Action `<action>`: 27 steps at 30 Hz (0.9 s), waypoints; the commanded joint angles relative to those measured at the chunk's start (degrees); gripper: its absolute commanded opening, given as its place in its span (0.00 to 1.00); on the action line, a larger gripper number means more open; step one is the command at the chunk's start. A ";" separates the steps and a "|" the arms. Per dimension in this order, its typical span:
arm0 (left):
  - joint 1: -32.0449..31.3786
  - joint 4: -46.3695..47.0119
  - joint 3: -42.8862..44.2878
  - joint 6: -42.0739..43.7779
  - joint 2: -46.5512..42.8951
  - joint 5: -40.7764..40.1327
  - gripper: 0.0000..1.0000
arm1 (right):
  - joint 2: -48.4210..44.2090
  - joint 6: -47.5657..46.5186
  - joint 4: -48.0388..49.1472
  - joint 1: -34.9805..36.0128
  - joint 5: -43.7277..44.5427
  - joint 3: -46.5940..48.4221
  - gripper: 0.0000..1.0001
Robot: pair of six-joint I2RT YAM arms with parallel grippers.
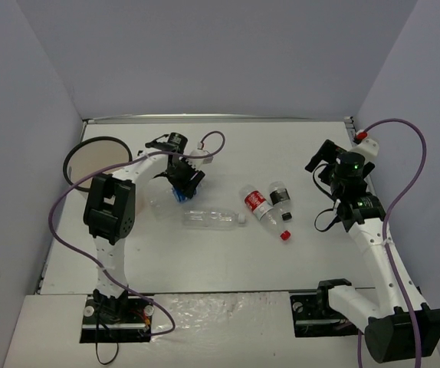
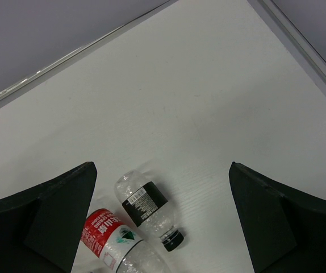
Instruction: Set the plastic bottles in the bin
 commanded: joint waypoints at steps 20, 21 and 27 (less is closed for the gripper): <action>0.28 52.32 -12.51 -17.57 -49.87 -40.44 0.14 | -0.06 -0.02 4.66 0.11 -5.28 -0.19 1.00; 1.42 52.39 -12.57 -17.56 -49.99 -44.44 0.15 | 0.43 -0.35 4.71 0.11 -6.48 -0.14 1.00; 13.67 55.31 -17.14 -28.96 -50.82 -50.94 0.14 | 1.58 -1.07 7.00 0.69 -8.62 -0.10 1.00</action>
